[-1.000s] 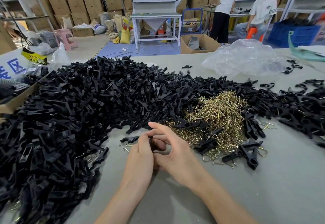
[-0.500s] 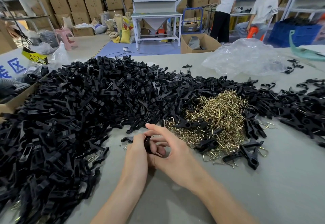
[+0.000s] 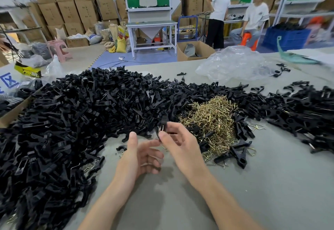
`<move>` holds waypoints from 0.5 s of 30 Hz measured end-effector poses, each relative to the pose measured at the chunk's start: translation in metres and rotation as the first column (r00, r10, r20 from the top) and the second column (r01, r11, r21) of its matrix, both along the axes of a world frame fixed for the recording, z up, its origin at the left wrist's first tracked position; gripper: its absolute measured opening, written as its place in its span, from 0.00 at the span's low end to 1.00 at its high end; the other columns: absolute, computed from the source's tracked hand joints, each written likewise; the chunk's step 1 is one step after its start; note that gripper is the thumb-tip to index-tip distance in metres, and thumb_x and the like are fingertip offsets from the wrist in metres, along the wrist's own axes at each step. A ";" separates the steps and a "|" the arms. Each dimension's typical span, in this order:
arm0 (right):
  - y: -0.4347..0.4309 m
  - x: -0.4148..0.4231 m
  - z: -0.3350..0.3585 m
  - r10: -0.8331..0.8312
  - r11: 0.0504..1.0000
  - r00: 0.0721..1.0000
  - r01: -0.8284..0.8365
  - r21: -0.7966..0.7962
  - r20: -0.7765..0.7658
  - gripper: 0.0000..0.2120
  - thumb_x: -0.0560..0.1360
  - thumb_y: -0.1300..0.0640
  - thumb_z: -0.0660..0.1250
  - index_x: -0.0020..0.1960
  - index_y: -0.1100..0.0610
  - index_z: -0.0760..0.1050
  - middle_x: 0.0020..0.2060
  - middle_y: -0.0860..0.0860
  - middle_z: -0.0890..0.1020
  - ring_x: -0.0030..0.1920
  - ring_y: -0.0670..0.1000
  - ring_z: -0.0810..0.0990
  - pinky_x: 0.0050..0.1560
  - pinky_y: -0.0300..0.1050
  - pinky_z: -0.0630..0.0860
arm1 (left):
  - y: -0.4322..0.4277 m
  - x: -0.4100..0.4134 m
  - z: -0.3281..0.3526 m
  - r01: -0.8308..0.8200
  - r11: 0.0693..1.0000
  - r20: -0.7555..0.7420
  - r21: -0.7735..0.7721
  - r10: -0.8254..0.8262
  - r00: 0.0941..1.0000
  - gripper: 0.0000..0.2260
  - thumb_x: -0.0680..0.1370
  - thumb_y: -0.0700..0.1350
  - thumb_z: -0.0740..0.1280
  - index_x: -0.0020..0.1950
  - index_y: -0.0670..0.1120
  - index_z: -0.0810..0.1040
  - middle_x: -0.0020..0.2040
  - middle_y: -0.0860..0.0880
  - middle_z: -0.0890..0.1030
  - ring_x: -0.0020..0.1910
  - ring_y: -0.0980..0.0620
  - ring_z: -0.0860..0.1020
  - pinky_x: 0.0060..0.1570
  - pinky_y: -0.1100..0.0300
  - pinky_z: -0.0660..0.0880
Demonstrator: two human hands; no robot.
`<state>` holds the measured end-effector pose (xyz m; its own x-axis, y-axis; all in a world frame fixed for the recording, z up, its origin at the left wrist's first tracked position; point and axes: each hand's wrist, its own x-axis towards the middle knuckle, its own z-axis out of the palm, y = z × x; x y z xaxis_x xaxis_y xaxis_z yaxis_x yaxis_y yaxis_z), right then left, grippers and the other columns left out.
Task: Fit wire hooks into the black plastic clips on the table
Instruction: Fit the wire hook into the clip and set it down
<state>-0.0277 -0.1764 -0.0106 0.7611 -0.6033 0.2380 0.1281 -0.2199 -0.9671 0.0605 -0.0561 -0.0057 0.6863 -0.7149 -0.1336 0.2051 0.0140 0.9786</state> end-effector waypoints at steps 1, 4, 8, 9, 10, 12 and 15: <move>-0.009 -0.003 0.005 -0.035 0.993 0.998 0.030 0.110 0.051 0.12 0.77 0.47 0.71 0.60 0.44 0.77 0.52 0.40 0.84 0.53 0.42 0.83 0.54 0.38 0.79 | 0.001 0.000 -0.001 -0.014 1.000 -0.005 -0.021 0.014 1.000 0.37 0.73 0.68 0.49 0.55 0.39 0.82 0.39 0.40 0.82 0.33 0.47 0.78 0.32 0.56 0.77; -0.063 -0.026 0.031 -0.240 0.851 0.923 0.051 0.523 0.302 0.21 0.74 0.48 0.71 0.62 0.59 0.77 0.52 0.54 0.85 0.53 0.51 0.85 0.57 0.45 0.81 | 0.003 0.004 -0.004 -0.050 0.995 -0.042 -0.088 0.046 0.998 0.35 0.74 0.66 0.51 0.52 0.37 0.82 0.38 0.40 0.81 0.31 0.48 0.78 0.30 0.58 0.77; -0.124 -0.067 0.061 -0.512 0.575 0.745 -0.072 0.815 0.428 0.37 0.76 0.44 0.68 0.75 0.65 0.62 0.62 0.59 0.78 0.59 0.54 0.82 0.62 0.48 0.79 | 0.001 0.003 -0.006 -0.071 0.993 -0.042 -0.096 0.067 0.997 0.34 0.75 0.65 0.51 0.52 0.37 0.80 0.37 0.41 0.81 0.30 0.49 0.77 0.29 0.59 0.77; -0.125 -0.070 0.060 -0.489 0.574 0.770 -0.069 0.816 0.409 0.36 0.77 0.44 0.68 0.75 0.63 0.61 0.62 0.59 0.79 0.59 0.54 0.83 0.60 0.48 0.80 | 0.000 0.003 -0.006 -0.077 0.993 -0.035 -0.088 0.075 0.997 0.34 0.75 0.65 0.51 0.52 0.37 0.80 0.37 0.41 0.81 0.30 0.49 0.77 0.28 0.59 0.77; -0.120 -0.070 0.058 -0.437 0.600 0.810 -0.062 0.797 0.392 0.32 0.77 0.45 0.68 0.73 0.62 0.64 0.61 0.59 0.80 0.57 0.54 0.84 0.57 0.47 0.82 | -0.002 0.003 -0.006 -0.090 0.993 -0.029 -0.078 0.088 0.996 0.33 0.76 0.65 0.51 0.52 0.37 0.80 0.36 0.42 0.81 0.29 0.50 0.77 0.28 0.59 0.77; -0.100 -0.062 0.047 -0.301 0.685 0.891 -0.046 0.727 0.340 0.26 0.77 0.48 0.69 0.69 0.61 0.71 0.59 0.57 0.83 0.53 0.53 0.85 0.52 0.47 0.82 | -0.003 0.001 -0.006 -0.118 0.992 -0.022 -0.053 0.117 0.993 0.32 0.80 0.62 0.50 0.52 0.36 0.80 0.36 0.42 0.81 0.29 0.50 0.76 0.26 0.59 0.76; -0.061 -0.041 0.030 -0.152 0.820 0.969 0.012 0.573 0.197 0.14 0.82 0.53 0.65 0.66 0.52 0.75 0.54 0.54 0.86 0.52 0.54 0.86 0.53 0.47 0.83 | -0.003 -0.005 -0.005 -0.163 0.984 0.010 -0.072 0.164 0.986 0.29 0.80 0.60 0.53 0.51 0.37 0.80 0.36 0.42 0.81 0.29 0.50 0.76 0.27 0.60 0.75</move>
